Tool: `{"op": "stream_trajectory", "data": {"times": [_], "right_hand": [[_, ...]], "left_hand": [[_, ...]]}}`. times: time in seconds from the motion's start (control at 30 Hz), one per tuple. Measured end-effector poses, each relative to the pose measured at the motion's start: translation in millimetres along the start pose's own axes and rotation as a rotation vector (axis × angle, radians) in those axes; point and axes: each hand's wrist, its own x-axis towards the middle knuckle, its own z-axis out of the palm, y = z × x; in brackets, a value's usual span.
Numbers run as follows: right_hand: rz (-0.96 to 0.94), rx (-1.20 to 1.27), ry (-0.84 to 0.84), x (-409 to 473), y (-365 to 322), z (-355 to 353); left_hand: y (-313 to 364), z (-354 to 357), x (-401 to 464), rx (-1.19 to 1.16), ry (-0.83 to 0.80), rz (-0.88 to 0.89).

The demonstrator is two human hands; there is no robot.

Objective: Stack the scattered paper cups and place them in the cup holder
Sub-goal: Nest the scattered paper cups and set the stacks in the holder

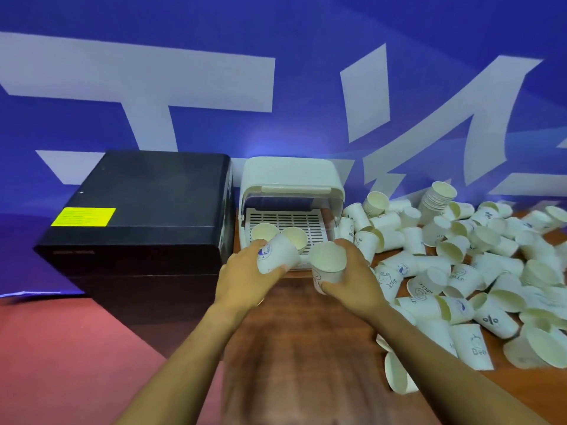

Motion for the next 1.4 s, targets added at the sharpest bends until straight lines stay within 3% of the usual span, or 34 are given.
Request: {"op": "stream_trajectory", "data": {"times": [0.17,0.33,0.6,0.93,1.13,1.4], "right_hand": [[0.022,0.05,0.001,30,4,-3],[-0.041,0.054,-0.034,62,10,-5],[-0.079,0.045,-0.095,105,11,12],[-0.054,-0.001,-0.145,123,23,36],[-0.004,-0.054,-0.188,136,31,44],[0.078,-0.165,-0.362,135,48,53]], "left_hand": [[1,12,16,-0.184,-0.014,-0.039],[7,18,39,-0.133,0.037,-0.041],[12,16,83,-0.25,0.153,-0.111],[-2,39,113,-0.14,0.093,-0.13],[-14,54,130,0.068,0.06,-0.182],[-37,66,134,0.241,-0.158,-0.293]]}}
